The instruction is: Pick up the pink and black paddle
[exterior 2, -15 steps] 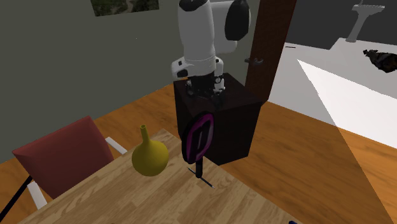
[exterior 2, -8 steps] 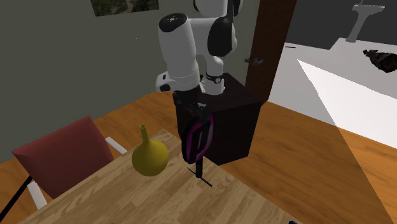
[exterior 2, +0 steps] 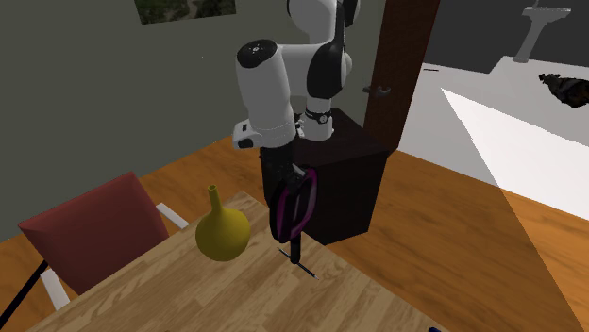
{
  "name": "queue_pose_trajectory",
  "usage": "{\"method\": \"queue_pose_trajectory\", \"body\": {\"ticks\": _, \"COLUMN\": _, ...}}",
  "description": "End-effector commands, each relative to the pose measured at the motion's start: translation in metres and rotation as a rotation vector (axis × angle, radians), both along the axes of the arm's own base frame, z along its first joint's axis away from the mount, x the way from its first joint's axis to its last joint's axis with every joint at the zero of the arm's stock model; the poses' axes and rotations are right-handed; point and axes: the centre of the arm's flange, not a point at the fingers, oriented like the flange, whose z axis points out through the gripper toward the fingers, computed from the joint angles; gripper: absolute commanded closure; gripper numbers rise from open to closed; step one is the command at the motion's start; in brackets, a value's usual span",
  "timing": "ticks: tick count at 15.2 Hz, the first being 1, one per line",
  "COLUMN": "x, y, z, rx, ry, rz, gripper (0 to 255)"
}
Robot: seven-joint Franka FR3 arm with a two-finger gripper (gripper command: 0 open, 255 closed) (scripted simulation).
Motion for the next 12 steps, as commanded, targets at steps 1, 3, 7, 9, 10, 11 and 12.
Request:
{"method": "queue_pose_trajectory", "body": {"ticks": 1, "x": 0.000, "y": 0.000, "z": 0.000, "rx": 0.000, "ry": 0.000, "rz": 0.000, "gripper": 255}}
{"method": "queue_pose_trajectory", "body": {"ticks": 3, "x": 0.000, "y": 0.000, "z": 0.000, "rx": 0.000, "ry": 0.000, "rz": 0.000, "gripper": 255}}
{"method": "queue_pose_trajectory", "body": {"ticks": 7, "x": 0.000, "y": 0.000, "z": 0.000, "rx": 0.000, "ry": 0.000, "rz": 0.000, "gripper": 255}}
{"method": "queue_pose_trajectory", "body": {"ticks": 9, "x": 0.000, "y": 0.000, "z": 0.005, "rx": 0.000, "ry": 0.000, "rz": 0.000, "gripper": 255}}
{"method": "queue_pose_trajectory", "body": {"ticks": 10, "x": 0.000, "y": 0.000, "z": 0.010, "rx": 0.000, "ry": 0.000, "rz": 0.000, "gripper": 255}}
{"method": "queue_pose_trajectory", "body": {"ticks": 11, "x": 0.000, "y": 0.000, "z": 0.016, "rx": 0.000, "ry": 0.000, "rz": 0.000, "gripper": 255}}
{"method": "queue_pose_trajectory", "body": {"ticks": 12, "x": 0.000, "y": 0.000, "z": 0.021, "rx": 0.000, "ry": 0.000, "rz": 0.000, "gripper": 255}}
